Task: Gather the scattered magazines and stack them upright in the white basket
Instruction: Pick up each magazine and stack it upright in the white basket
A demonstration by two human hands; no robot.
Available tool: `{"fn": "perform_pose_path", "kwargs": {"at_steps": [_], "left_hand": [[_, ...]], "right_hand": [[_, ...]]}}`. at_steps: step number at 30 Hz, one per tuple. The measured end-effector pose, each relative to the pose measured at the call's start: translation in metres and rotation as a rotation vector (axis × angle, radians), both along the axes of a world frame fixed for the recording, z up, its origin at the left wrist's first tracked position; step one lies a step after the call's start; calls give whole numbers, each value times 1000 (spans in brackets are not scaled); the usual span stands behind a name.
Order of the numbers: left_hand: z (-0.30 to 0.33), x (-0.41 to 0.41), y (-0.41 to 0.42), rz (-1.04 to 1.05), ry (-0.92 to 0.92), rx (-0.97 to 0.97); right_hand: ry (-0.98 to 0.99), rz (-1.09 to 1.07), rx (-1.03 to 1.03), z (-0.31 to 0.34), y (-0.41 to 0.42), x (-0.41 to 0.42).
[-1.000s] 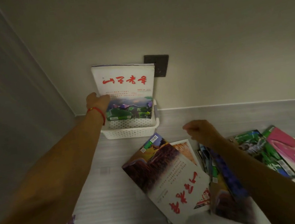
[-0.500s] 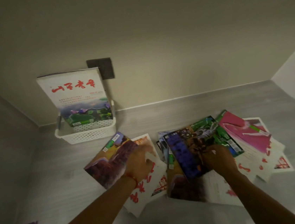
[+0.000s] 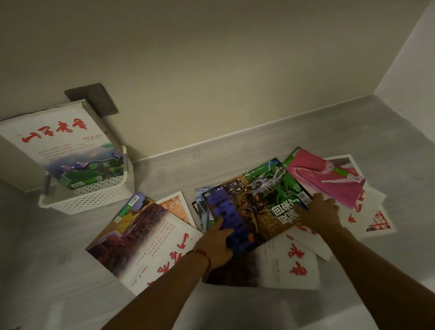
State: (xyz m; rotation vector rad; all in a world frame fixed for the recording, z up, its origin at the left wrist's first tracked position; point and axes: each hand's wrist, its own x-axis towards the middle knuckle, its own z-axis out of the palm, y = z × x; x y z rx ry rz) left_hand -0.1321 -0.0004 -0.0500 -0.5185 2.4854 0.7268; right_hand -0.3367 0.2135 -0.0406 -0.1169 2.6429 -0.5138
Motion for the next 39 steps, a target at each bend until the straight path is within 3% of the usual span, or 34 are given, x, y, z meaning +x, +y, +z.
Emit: {"fn": "perform_pose_path", "kwargs": {"at_steps": [2, 5, 10, 12, 15, 17, 18, 20, 22, 24, 26, 30, 32, 36, 39], "left_hand": [[1, 2, 2, 33, 16, 7], [11, 0, 4, 82, 33, 36], [25, 4, 3, 250, 85, 90], [31, 8, 4, 362, 155, 120], [43, 17, 11, 635, 357, 138], [49, 25, 21, 942, 500, 121], [54, 28, 28, 1105, 556, 183], [70, 26, 47, 1242, 608, 561], [89, 14, 60, 1189, 588, 997], [106, 2, 59, 1177, 618, 1225], [110, -4, 48, 1214, 683, 1210], [110, 15, 19, 1167, 711, 982], [111, 33, -2, 1092, 768, 932], [133, 72, -53, 870, 793, 897], [147, 99, -90, 714, 751, 938]], "right_hand": [[-45, -50, -51, 0, 6, -11], [-180, -73, -364, 11, 23, -19], [-649, 18, -716, 36, 45, -27], [-737, 50, -825, 41, 45, -25], [-707, -41, -1070, 54, 41, -12], [-692, -95, -1192, 60, 40, 3], [-703, -110, -1241, 60, 39, 13], [-752, -159, -1339, 59, 31, 38], [-798, -185, -1419, 58, 14, 62], [-823, -166, -1470, 62, -5, 86], [-830, -114, -1483, 64, -20, 105], [-873, -23, -1453, 63, -29, 123], [-975, -63, -1483, 69, -29, 121], [-1083, -345, -1500, 80, -25, 104], [-1004, -189, -1436, 94, -39, 92]]}}
